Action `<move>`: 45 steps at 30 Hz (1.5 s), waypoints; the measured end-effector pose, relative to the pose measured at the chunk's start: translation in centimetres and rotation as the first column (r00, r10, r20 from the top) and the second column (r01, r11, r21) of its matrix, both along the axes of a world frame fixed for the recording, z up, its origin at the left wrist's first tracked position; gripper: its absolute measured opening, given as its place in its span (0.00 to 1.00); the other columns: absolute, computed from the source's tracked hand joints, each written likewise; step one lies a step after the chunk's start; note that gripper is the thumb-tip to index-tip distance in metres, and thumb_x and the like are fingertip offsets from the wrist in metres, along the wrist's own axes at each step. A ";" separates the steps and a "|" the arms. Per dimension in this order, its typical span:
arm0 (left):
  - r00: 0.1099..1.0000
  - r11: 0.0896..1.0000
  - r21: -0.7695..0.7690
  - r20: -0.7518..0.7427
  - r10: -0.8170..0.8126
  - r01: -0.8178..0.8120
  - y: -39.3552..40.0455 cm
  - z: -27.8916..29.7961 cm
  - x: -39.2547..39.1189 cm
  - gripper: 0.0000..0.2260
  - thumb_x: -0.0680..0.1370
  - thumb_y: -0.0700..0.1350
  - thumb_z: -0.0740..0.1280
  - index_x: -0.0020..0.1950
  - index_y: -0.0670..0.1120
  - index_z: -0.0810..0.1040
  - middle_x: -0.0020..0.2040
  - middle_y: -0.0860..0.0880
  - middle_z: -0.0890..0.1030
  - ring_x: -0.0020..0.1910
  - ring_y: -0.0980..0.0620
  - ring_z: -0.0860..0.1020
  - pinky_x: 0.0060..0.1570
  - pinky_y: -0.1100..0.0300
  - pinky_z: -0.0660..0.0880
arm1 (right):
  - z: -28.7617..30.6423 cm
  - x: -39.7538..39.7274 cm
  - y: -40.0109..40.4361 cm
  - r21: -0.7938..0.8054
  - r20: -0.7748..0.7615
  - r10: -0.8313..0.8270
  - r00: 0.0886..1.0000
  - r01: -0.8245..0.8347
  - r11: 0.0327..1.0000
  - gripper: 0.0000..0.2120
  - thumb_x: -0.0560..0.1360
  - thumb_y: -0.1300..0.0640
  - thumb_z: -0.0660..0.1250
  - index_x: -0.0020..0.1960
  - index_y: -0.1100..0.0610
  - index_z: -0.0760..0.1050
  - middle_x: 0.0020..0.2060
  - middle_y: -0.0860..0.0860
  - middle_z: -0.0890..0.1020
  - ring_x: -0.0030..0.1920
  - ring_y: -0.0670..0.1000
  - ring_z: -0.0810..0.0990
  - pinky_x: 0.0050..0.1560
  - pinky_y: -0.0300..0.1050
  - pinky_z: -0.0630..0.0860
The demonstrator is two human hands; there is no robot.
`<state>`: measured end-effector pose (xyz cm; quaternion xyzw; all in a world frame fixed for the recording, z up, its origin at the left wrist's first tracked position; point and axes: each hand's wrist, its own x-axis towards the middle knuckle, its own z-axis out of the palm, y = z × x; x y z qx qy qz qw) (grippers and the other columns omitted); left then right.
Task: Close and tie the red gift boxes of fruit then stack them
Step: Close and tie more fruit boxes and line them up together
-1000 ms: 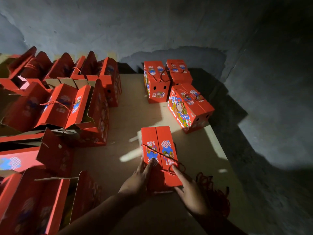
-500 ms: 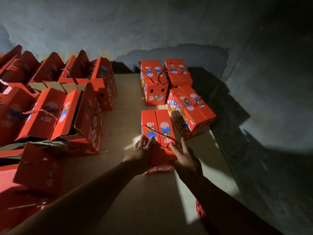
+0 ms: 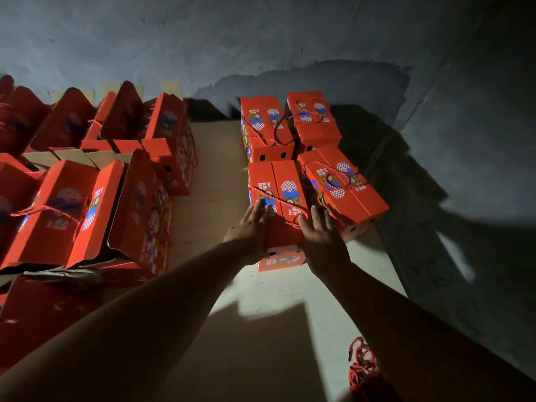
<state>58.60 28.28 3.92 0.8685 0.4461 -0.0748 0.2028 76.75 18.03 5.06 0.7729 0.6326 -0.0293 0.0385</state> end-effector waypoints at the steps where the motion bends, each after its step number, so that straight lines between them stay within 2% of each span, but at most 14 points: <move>1: 1.000 1.000 0.004 0.003 0.004 -0.004 0.6 -0.2 0.3 0.55 0.73 0.57 0.77 0.83 0.54 0.38 0.81 0.53 0.31 0.82 0.47 0.39 0.68 0.35 0.71 | -0.1 0.3 0.6 0.013 0.005 -0.004 1.000 0.004 1.000 0.24 0.87 0.55 0.52 0.83 0.53 0.57 0.82 0.60 0.55 0.81 0.64 0.54 0.78 0.60 0.61; 6: 0.999 1.000 0.006 0.024 0.028 -0.028 3.0 -0.7 1.5 0.56 0.72 0.58 0.78 0.83 0.54 0.38 0.81 0.54 0.31 0.82 0.48 0.40 0.68 0.35 0.71 | -0.9 1.6 3.0 0.035 0.026 -0.004 1.000 0.003 0.999 0.26 0.87 0.53 0.55 0.83 0.51 0.56 0.82 0.61 0.55 0.81 0.64 0.53 0.79 0.59 0.60; 10: 0.998 0.999 0.004 0.042 0.046 -0.047 4.0 -1.1 2.2 0.56 0.72 0.55 0.78 0.83 0.54 0.37 0.81 0.53 0.31 0.82 0.48 0.40 0.69 0.36 0.70 | -1.2 1.8 3.9 0.039 -0.019 -0.027 0.999 0.027 0.999 0.31 0.84 0.51 0.63 0.83 0.51 0.55 0.82 0.60 0.55 0.81 0.64 0.54 0.77 0.56 0.62; 16: 0.996 0.998 0.020 0.066 0.056 -0.057 3.9 -1.5 2.1 0.55 0.73 0.55 0.77 0.83 0.54 0.36 0.81 0.54 0.31 0.82 0.49 0.38 0.68 0.37 0.72 | -1.3 2.2 4.1 -0.004 -0.129 -0.026 0.991 0.026 1.000 0.41 0.79 0.43 0.67 0.84 0.51 0.51 0.82 0.62 0.53 0.81 0.65 0.52 0.79 0.57 0.53; 20: 0.995 0.998 0.016 0.074 0.067 -0.069 3.3 -1.6 1.6 0.55 0.74 0.54 0.76 0.82 0.53 0.33 0.81 0.54 0.31 0.82 0.51 0.37 0.69 0.37 0.70 | -0.7 2.5 5.0 -0.126 -0.261 -0.113 0.959 0.083 0.989 0.46 0.77 0.44 0.71 0.84 0.45 0.44 0.83 0.57 0.43 0.82 0.62 0.42 0.79 0.60 0.51; 23: 0.992 0.996 -0.001 0.086 0.089 -0.089 2.9 -1.3 -0.2 0.56 0.75 0.49 0.76 0.81 0.52 0.30 0.82 0.55 0.33 0.82 0.52 0.40 0.74 0.41 0.66 | 0.3 2.2 5.5 -0.239 -0.235 -0.143 0.961 0.086 0.967 0.55 0.72 0.35 0.73 0.83 0.44 0.39 0.82 0.57 0.36 0.80 0.64 0.34 0.79 0.64 0.47; 27: 0.988 0.987 0.082 0.071 0.136 -0.141 3.6 0.3 -4.5 0.54 0.75 0.48 0.76 0.82 0.49 0.34 0.83 0.52 0.37 0.83 0.51 0.44 0.76 0.47 0.62 | 1.3 0.1 5.7 -0.204 -0.244 -0.136 0.960 0.086 0.975 0.59 0.68 0.31 0.74 0.83 0.44 0.40 0.81 0.56 0.34 0.81 0.63 0.33 0.80 0.63 0.46; 33: 0.916 0.852 0.353 0.034 0.401 -0.386 4.7 4.3 -12.4 0.48 0.78 0.53 0.71 0.83 0.44 0.38 0.84 0.44 0.41 0.83 0.45 0.43 0.79 0.42 0.49 | 2.5 -6.1 6.1 -0.097 -0.272 -0.020 0.962 -0.007 0.995 0.56 0.69 0.31 0.73 0.84 0.46 0.44 0.83 0.56 0.39 0.82 0.64 0.39 0.81 0.59 0.50; 35: 0.860 0.796 0.375 0.007 0.510 -0.475 5.0 5.5 -15.0 0.43 0.81 0.53 0.65 0.83 0.45 0.38 0.84 0.44 0.41 0.82 0.43 0.41 0.77 0.36 0.45 | 2.9 -8.1 6.1 -0.082 -0.287 0.020 0.958 -0.046 0.996 0.54 0.70 0.32 0.73 0.84 0.46 0.45 0.83 0.56 0.41 0.82 0.64 0.41 0.80 0.58 0.52; 37: 0.788 0.734 0.358 0.009 0.616 -0.578 5.0 6.5 -17.4 0.37 0.84 0.54 0.59 0.83 0.47 0.39 0.84 0.45 0.45 0.82 0.42 0.44 0.76 0.32 0.47 | 3.1 -9.7 5.9 -0.064 -0.307 0.046 0.950 -0.069 0.996 0.53 0.71 0.33 0.72 0.84 0.46 0.46 0.83 0.55 0.42 0.82 0.64 0.43 0.80 0.58 0.54; 39: 0.712 0.671 0.308 0.030 0.702 -0.674 4.9 6.8 -19.5 0.36 0.83 0.57 0.59 0.84 0.47 0.43 0.83 0.44 0.55 0.81 0.41 0.53 0.74 0.35 0.56 | 3.4 -11.1 5.4 -0.058 -0.317 0.060 0.946 -0.082 0.995 0.52 0.71 0.33 0.72 0.84 0.46 0.47 0.83 0.54 0.42 0.82 0.64 0.45 0.80 0.57 0.54; 41: 0.656 0.626 0.239 0.068 0.752 -0.743 4.5 6.7 -20.9 0.33 0.82 0.57 0.61 0.82 0.44 0.54 0.74 0.41 0.71 0.74 0.39 0.68 0.67 0.40 0.67 | 3.6 -12.1 4.9 -0.051 -0.321 0.075 0.944 -0.096 0.994 0.51 0.72 0.34 0.72 0.84 0.46 0.47 0.83 0.54 0.42 0.82 0.63 0.45 0.80 0.57 0.54; 43: 0.621 0.597 0.182 0.119 0.775 -0.781 4.0 6.2 -21.7 0.21 0.81 0.53 0.62 0.70 0.43 0.71 0.61 0.40 0.81 0.61 0.38 0.79 0.54 0.47 0.74 | 3.7 -12.8 4.3 -0.046 -0.333 0.084 0.939 -0.105 0.993 0.50 0.73 0.35 0.72 0.84 0.46 0.47 0.83 0.53 0.43 0.82 0.62 0.45 0.80 0.57 0.54; 45: 0.590 0.582 0.100 0.151 0.793 -0.807 3.3 5.9 -22.1 0.14 0.82 0.50 0.63 0.59 0.42 0.80 0.54 0.40 0.84 0.54 0.38 0.81 0.46 0.50 0.74 | 3.7 -13.3 3.7 -0.054 -0.339 0.084 0.937 -0.108 0.993 0.50 0.73 0.35 0.72 0.84 0.45 0.47 0.83 0.52 0.43 0.82 0.62 0.45 0.80 0.57 0.55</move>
